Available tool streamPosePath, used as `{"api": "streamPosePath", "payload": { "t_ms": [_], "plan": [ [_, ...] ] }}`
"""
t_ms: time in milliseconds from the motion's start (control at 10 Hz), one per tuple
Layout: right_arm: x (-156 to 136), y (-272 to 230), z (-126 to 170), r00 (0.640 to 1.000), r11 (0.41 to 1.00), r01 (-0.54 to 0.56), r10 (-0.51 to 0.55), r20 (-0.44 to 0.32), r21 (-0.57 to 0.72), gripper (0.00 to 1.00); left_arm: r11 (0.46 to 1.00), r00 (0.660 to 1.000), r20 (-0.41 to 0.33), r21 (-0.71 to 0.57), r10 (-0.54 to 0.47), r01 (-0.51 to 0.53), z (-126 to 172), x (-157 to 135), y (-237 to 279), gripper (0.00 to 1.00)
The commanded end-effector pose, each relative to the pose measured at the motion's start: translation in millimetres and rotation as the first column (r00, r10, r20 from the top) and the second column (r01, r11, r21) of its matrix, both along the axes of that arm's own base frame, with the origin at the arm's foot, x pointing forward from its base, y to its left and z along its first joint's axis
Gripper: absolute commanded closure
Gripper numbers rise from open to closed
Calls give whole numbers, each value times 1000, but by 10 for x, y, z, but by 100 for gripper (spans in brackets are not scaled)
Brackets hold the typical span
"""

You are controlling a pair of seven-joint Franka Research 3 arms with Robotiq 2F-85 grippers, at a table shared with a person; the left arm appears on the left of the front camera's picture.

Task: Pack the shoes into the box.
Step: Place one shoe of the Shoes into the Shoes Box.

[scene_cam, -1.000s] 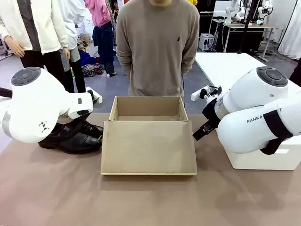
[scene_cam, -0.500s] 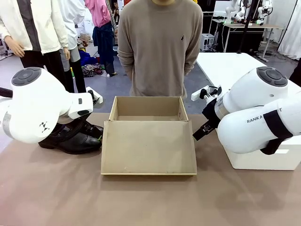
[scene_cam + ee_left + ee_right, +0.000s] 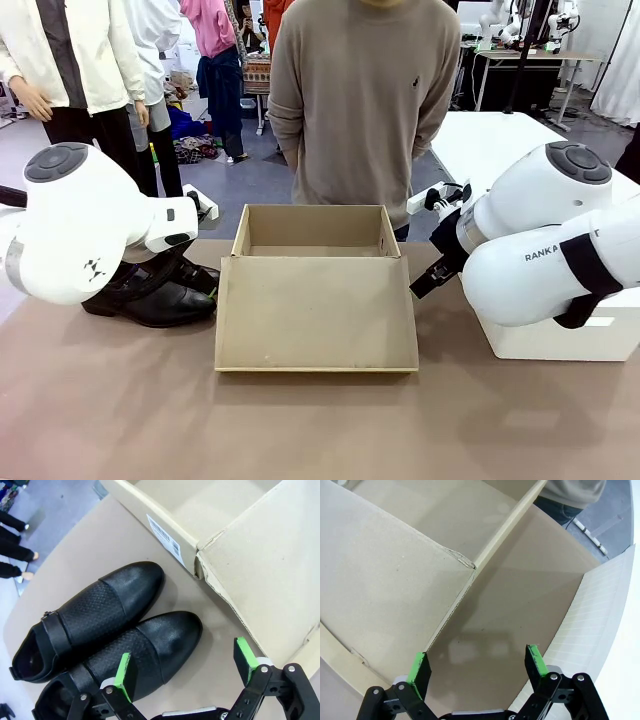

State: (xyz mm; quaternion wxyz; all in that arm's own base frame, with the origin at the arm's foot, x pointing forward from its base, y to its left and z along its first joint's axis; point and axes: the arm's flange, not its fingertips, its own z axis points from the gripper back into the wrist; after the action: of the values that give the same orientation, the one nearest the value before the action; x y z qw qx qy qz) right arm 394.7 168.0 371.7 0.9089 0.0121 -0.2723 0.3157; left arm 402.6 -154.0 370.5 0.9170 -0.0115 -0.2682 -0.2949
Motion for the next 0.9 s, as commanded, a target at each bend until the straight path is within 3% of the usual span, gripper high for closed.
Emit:
{"api": "streamPosePath", "payload": {
  "t_ms": [0,500,800],
  "plan": [
    [0,-1,0,1000,1000,0,0,0,0,0,1000,1000,0,-1,2,-2,0,5,15,0],
    [0,0,0,1000,1000,0,0,0,0,0,1000,1000,0,0,0,0,0,0,0,0],
    [5,-120,465,998,998,-53,52,24,41,0,999,996,80,5,-48,48,459,-15,118,0]
  ]
}}
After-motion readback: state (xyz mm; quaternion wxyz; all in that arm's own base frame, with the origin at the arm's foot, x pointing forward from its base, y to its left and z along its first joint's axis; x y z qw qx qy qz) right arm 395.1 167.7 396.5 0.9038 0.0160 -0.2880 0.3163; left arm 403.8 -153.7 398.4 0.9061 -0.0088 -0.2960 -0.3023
